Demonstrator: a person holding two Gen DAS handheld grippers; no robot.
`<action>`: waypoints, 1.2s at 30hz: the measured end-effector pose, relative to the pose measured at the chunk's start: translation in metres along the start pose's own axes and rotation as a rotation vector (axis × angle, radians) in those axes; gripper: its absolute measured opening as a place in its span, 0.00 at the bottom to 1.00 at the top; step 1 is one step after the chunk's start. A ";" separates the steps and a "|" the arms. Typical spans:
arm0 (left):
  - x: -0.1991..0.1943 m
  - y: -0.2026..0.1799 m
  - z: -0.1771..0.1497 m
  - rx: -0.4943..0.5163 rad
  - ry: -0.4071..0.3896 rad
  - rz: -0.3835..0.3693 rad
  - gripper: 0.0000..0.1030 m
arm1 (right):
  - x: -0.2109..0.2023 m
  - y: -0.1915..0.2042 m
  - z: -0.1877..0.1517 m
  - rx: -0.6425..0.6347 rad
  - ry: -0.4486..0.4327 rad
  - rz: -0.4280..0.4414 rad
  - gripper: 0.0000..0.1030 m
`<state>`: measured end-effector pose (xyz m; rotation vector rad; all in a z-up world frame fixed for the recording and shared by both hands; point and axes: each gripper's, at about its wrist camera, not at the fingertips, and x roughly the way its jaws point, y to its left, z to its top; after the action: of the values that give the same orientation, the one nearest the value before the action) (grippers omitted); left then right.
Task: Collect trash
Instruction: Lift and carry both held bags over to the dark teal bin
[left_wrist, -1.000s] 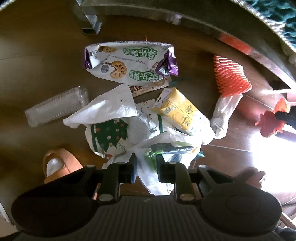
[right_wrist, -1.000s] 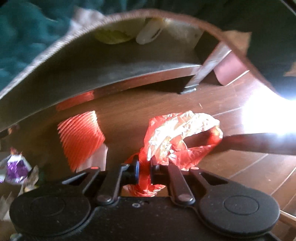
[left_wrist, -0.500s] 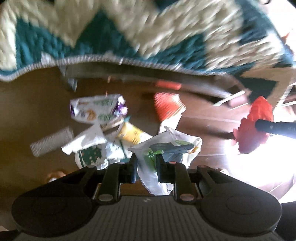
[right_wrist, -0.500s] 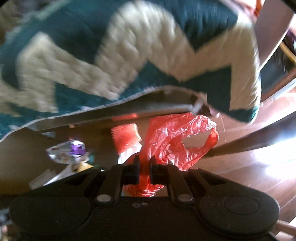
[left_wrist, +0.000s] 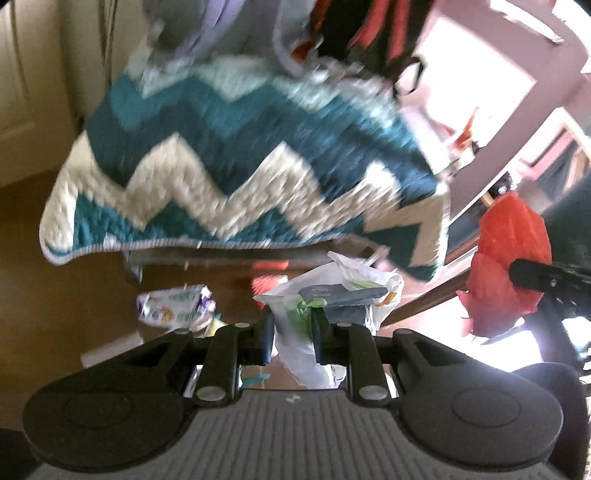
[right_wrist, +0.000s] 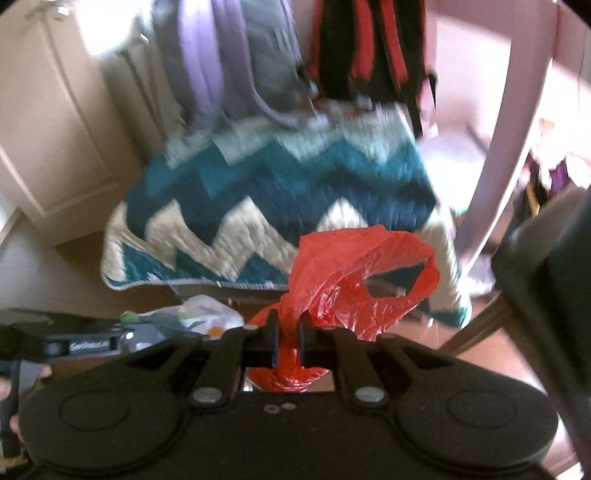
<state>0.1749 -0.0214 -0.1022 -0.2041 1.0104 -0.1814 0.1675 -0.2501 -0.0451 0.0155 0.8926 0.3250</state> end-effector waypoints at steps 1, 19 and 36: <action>-0.010 -0.007 0.003 0.012 -0.020 -0.007 0.19 | -0.016 0.002 0.003 -0.025 -0.026 0.002 0.08; -0.154 -0.184 0.085 0.298 -0.369 -0.185 0.19 | -0.234 -0.056 0.056 -0.117 -0.402 -0.123 0.08; -0.176 -0.381 0.141 0.550 -0.454 -0.319 0.20 | -0.285 -0.185 0.051 -0.018 -0.434 -0.447 0.08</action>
<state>0.1822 -0.3345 0.2108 0.0987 0.4439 -0.6627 0.0911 -0.5006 0.1766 -0.1252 0.4431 -0.0899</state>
